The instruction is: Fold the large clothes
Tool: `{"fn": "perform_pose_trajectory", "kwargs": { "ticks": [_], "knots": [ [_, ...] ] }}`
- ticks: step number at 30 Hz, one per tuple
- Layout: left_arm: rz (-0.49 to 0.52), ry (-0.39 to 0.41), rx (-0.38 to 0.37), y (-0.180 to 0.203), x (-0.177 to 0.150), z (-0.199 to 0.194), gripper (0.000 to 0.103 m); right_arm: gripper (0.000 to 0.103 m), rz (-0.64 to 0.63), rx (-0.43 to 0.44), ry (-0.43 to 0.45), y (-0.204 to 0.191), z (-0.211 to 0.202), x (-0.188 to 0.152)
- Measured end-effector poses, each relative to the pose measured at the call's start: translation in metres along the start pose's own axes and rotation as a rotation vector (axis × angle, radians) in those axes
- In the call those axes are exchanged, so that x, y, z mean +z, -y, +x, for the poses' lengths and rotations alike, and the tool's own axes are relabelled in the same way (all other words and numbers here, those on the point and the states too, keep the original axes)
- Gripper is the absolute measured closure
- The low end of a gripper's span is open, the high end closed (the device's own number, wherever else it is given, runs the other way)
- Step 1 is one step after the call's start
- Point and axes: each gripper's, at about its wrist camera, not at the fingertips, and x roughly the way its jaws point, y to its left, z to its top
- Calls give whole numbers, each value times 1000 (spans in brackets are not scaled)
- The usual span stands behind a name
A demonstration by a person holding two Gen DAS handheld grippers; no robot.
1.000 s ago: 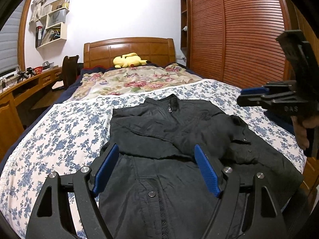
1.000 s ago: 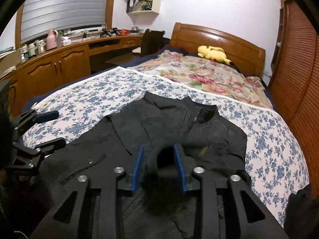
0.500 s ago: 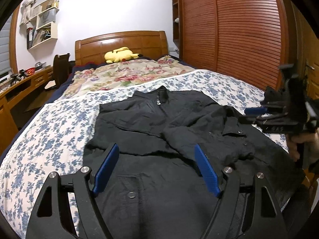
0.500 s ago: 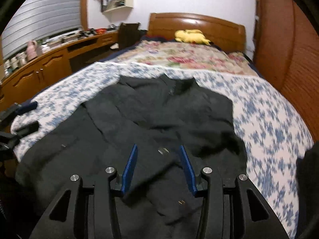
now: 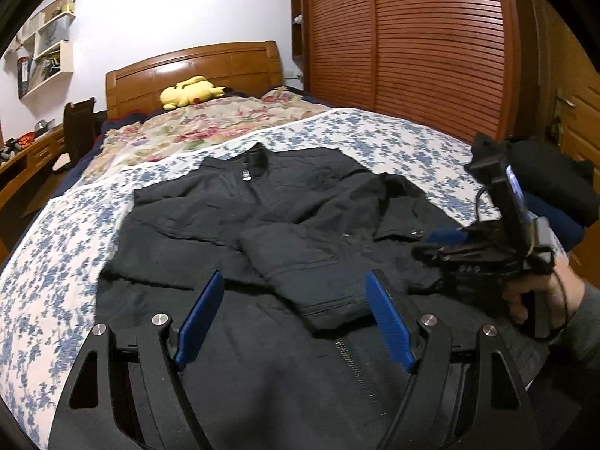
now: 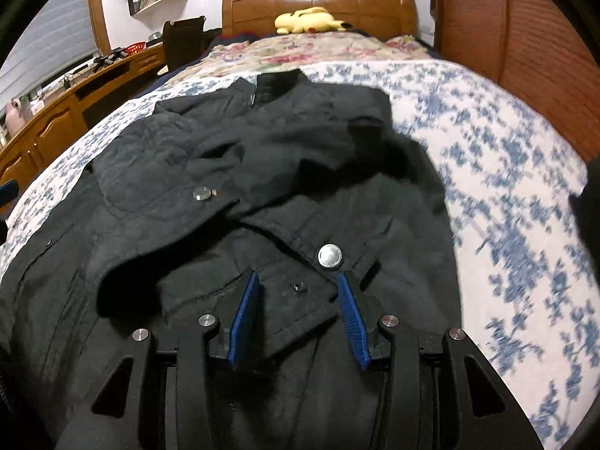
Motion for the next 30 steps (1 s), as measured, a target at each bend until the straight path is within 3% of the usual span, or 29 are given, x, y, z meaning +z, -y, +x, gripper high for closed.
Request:
{"fn": "perform_pose_trajectory", "kwargs": {
  "ticks": [8, 16, 21, 26, 28, 30],
  "knots": [
    [30, 7, -58, 31, 8, -15, 24, 57, 37, 15, 32, 4, 6, 2],
    [153, -31, -35, 65, 13, 0, 25, 57, 14, 7, 34, 7, 1, -7],
    [182, -103, -50, 79, 11, 33, 40, 57, 33, 28, 47, 13, -2, -6],
    [201, -172, -16, 83, 7, 63, 49, 57, 40, 42, 49, 16, -3, -7],
    [205, -187, -2, 83, 6, 70, 59, 57, 33, 43, 50, 15, -3, -8],
    [223, -201, -2, 82, 5, 74, 83, 57, 27, 44, 50, 13, -3, -7]
  ]
}}
